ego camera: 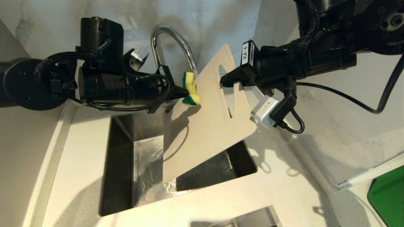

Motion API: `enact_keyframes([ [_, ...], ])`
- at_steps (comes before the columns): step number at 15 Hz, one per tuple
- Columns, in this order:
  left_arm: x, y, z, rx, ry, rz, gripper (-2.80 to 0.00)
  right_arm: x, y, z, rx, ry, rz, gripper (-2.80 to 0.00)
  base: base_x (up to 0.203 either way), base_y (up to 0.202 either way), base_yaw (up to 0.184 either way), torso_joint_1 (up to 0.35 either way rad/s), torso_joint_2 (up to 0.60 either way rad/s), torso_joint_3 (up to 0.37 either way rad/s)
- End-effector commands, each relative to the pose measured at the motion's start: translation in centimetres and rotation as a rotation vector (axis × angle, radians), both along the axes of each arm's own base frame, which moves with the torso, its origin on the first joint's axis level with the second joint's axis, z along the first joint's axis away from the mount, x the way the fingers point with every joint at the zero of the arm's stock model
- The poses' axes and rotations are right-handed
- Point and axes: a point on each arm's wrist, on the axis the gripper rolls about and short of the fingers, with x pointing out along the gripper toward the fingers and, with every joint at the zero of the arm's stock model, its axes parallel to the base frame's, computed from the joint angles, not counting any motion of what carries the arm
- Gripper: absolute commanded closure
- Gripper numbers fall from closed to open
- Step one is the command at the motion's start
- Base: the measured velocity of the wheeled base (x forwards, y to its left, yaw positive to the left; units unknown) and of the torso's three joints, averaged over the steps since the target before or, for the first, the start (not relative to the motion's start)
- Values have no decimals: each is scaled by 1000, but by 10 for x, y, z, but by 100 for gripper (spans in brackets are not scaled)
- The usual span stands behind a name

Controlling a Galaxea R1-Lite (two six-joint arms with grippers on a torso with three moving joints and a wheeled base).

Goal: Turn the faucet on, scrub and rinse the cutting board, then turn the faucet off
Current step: Scrub the cutting board underwater

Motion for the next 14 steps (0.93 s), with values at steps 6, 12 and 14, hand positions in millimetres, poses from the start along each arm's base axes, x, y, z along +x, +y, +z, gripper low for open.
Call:
enact_keyframes([
  [6,12,-7,-19,25,54,18,0,0,0,4,21,-30,-1,0,0,0,0,0,0,0],
  [12,16,-9,-33,50,84,26,0,-2,-1,6,25,-35,-1,0,0,0,0,0,0,0],
  [14,18,-6,-40,65,103,34,0,-2,-1,6,24,-35,-3,0,0,0,0,0,0,0],
])
